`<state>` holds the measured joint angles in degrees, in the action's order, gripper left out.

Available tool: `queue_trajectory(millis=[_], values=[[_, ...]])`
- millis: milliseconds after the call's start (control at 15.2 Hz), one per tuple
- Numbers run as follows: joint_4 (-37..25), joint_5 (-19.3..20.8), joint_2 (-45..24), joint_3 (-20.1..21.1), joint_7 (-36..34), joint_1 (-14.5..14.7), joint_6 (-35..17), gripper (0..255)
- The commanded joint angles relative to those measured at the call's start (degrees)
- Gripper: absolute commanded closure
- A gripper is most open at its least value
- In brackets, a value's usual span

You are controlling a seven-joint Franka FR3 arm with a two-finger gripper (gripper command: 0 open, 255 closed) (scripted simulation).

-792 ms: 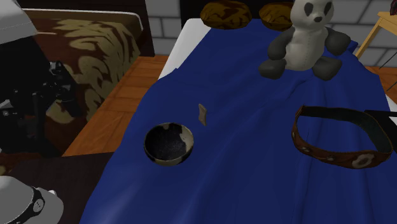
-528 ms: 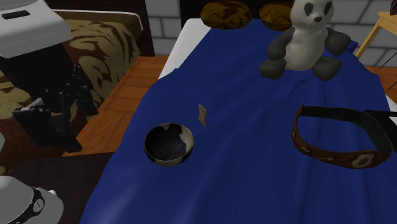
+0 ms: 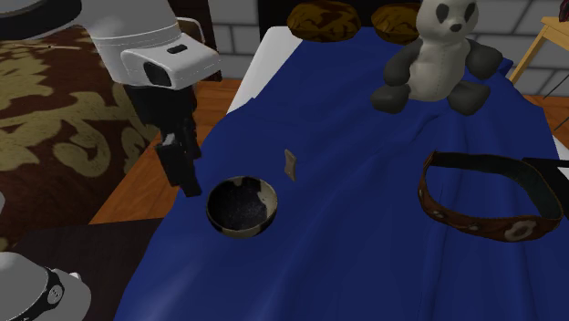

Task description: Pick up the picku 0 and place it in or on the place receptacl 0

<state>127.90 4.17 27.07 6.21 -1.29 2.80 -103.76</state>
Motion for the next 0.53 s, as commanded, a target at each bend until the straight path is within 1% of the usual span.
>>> queue_trajectory(millis=[0, 462], values=[[-0.98, 0.28, -3.22, 1.36, -0.68, 0.64, -2.06, 0], [-6.95, 3.07, -16.18, 5.73, -3.30, 2.44, -8.02, 0]])
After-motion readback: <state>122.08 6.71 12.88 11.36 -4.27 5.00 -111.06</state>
